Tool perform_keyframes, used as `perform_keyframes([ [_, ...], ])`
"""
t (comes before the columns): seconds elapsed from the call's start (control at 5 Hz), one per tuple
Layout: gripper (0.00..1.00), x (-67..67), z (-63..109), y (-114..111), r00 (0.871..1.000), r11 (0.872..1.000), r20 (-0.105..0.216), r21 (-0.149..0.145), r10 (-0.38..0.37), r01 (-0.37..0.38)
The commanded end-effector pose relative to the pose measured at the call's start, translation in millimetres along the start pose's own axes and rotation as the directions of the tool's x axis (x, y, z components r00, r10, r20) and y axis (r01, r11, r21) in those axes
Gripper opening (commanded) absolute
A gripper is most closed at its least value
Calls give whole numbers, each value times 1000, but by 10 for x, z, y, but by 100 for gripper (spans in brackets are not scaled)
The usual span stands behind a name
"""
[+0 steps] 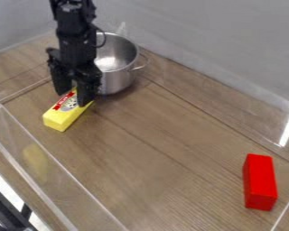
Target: Put butter into the silver pot
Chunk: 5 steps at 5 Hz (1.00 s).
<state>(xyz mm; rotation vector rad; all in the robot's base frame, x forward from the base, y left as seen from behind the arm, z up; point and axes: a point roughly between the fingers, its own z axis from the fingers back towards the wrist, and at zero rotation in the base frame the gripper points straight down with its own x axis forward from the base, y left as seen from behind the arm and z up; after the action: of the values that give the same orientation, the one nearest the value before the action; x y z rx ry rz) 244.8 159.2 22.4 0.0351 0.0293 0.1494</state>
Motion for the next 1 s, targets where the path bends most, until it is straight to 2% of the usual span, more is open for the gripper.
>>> perform_keyframes([
  [0.0, 100, 34, 211, 86, 998, 999, 59, 22, 25, -27],
  [0.2, 100, 68, 268, 56, 998, 1000, 59, 16, 10, -11],
  [0.4, 0, 59, 258, 52, 998, 1000, 57, 16, -26, 25],
  [0.6, 0, 51, 255, 48, 996, 998, 56, 17, -63, 63],
  [0.8, 0, 52, 233, -7, 998, 999, 52, 15, -42, 41],
])
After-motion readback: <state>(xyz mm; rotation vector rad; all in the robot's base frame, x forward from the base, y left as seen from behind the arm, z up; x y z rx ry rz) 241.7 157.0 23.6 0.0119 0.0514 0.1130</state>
